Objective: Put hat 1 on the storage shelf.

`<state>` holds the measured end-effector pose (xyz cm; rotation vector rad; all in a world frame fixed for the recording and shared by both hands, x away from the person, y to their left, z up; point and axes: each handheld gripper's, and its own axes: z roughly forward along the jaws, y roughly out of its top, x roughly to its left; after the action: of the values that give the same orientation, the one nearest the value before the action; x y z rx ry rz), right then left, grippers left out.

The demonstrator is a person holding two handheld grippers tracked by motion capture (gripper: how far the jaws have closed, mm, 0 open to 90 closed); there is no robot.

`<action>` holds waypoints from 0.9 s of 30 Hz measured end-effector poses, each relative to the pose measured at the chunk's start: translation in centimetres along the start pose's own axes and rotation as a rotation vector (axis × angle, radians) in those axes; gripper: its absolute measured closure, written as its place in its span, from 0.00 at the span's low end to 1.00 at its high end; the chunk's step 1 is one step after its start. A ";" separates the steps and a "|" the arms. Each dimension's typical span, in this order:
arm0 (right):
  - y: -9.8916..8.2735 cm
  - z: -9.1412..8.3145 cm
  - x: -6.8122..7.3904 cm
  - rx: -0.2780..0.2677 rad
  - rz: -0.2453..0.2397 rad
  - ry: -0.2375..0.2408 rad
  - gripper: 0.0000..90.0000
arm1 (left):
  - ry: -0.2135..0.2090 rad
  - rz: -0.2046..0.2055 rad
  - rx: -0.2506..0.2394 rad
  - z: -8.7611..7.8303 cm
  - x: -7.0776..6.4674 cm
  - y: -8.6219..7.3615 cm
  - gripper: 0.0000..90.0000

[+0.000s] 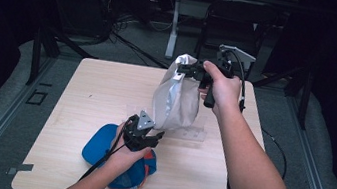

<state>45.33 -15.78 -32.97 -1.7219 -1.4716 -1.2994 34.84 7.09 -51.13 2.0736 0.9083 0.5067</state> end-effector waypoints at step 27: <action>-0.6 2.6 2.2 0.044 -0.048 -0.014 0.89 | -0.006 -0.058 -0.032 -1.6 1.5 -0.6 0.88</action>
<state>45.50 -12.46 -32.13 -1.6803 -1.5470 -1.2726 34.60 9.31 -50.63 2.0125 0.9484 0.4813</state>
